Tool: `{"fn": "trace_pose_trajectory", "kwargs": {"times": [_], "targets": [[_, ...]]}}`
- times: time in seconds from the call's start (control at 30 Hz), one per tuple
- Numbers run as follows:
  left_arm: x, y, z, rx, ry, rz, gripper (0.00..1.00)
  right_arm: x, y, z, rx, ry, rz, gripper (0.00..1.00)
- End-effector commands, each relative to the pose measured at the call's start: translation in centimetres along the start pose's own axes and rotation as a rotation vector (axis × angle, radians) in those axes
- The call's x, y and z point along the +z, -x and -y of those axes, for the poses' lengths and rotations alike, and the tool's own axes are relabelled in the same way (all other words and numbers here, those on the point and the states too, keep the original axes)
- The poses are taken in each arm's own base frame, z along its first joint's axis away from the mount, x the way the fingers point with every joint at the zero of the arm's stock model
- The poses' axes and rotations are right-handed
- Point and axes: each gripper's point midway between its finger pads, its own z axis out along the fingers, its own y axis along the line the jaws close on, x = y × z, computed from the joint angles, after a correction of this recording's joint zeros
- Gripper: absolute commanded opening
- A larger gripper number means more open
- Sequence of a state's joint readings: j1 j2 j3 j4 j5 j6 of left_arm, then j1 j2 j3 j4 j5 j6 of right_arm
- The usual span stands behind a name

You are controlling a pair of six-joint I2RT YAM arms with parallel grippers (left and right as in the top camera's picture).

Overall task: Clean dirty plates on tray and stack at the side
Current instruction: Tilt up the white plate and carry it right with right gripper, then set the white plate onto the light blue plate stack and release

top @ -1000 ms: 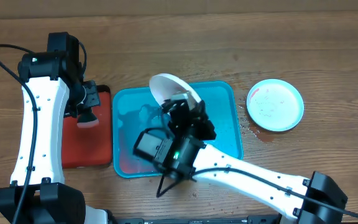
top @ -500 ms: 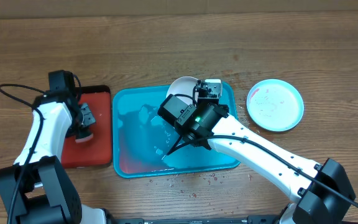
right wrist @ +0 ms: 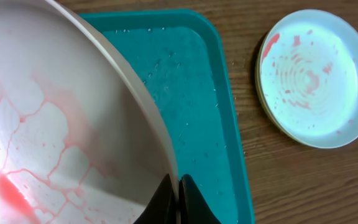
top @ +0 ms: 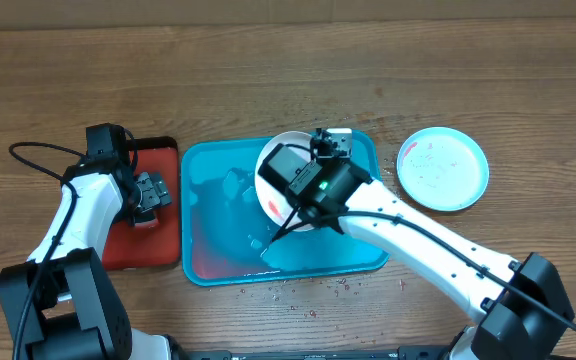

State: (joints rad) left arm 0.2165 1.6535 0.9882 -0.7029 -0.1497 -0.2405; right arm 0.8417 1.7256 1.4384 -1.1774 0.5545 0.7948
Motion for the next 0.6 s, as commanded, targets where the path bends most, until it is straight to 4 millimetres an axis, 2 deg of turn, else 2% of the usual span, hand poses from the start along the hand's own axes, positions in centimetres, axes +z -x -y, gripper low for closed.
{"fn": "trace_pose_trajectory", "kwargs": {"times": [0.0, 0.2, 0.33, 0.4, 0.43, 0.57], "targets": [[-0.8, 0.5, 0.0, 0.005, -0.003, 0.003, 1.00, -0.3, 0.8, 0.1, 0.023, 0.059, -0.035, 0.04], [-5.8, 2.6, -0.5, 0.003, 0.011, 0.029, 1.00, -0.3, 1.8, 0.5, 0.045, 0.174, -0.099, 0.04], [-10.8, 4.3, 0.0, 0.005, -0.029, 0.099, 1.00, -0.9, 2.7, 0.6, 0.067, 0.299, -0.138, 0.04], [-13.2, 4.7, 0.7, 0.013, -0.071, 0.142, 1.00, -1.1, 3.1, 1.2, 0.085, 0.353, -0.163, 0.04], [-14.6, 4.9, 1.5, 0.023, -0.113, 0.171, 1.00, -1.1, 3.4, 1.6, 0.099, 0.376, -0.176, 0.04], [-18.6, 4.8, 5.0, 0.075, -0.281, 0.248, 1.00, -0.6, 4.8, 4.0, 0.167, 0.471, -0.226, 0.04]]}}
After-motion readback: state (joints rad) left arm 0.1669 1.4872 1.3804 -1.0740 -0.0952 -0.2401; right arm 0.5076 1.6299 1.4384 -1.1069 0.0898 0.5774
